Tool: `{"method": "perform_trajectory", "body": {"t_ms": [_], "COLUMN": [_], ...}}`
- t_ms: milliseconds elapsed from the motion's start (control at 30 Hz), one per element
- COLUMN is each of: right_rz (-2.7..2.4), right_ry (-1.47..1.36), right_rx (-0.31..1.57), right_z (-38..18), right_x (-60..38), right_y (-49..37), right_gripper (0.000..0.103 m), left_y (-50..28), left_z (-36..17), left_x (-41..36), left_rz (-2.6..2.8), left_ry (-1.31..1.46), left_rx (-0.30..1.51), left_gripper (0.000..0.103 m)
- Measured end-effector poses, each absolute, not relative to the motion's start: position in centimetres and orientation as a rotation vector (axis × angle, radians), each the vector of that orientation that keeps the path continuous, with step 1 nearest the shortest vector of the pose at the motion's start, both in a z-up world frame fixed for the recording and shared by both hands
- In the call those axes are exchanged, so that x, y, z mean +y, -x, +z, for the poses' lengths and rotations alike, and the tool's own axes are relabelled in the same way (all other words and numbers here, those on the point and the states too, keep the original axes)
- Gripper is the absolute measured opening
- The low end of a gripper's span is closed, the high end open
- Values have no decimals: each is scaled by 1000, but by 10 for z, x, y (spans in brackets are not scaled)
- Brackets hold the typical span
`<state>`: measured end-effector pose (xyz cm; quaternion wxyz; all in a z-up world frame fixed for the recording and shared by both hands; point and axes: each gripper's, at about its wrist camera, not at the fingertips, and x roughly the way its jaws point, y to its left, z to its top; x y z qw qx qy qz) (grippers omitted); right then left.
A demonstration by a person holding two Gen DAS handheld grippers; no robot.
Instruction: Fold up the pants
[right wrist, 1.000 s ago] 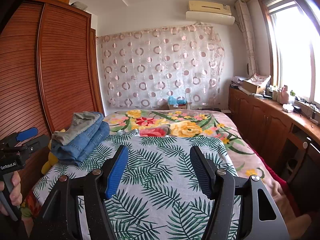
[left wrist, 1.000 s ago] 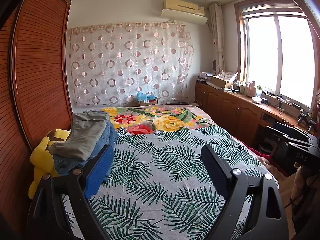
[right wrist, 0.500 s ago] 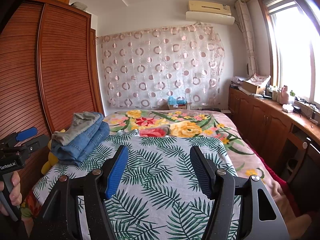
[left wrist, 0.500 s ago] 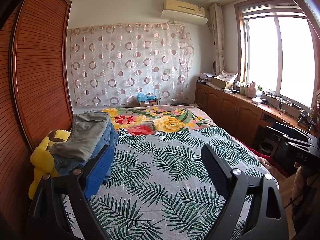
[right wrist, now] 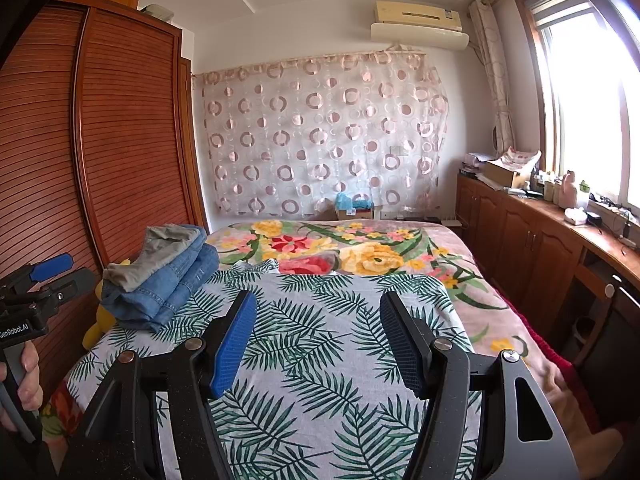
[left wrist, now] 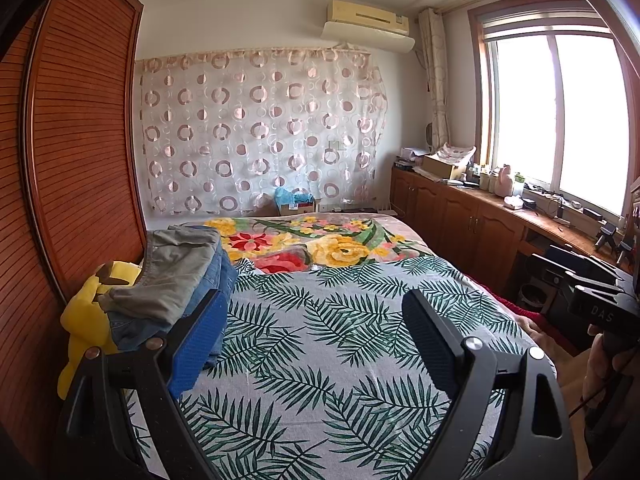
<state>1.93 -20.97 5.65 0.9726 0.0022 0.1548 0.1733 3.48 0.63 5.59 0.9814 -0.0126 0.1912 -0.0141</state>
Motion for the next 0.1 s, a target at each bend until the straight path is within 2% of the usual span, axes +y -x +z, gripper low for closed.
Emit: {"method": "perform_trajectory", "body": {"t_ms": [100], "right_rz": [350], "right_ry": [-5], "right_rx": [313], "right_z": [56], "right_x": [-209], "right_y": [-20], "right_gripper": [66], "left_y": [-35], "left_z": [56], "left_x": [7], "left_rz": [-27], "left_ry": [24], "left_rx": [385], "left_gripper": [90]}}
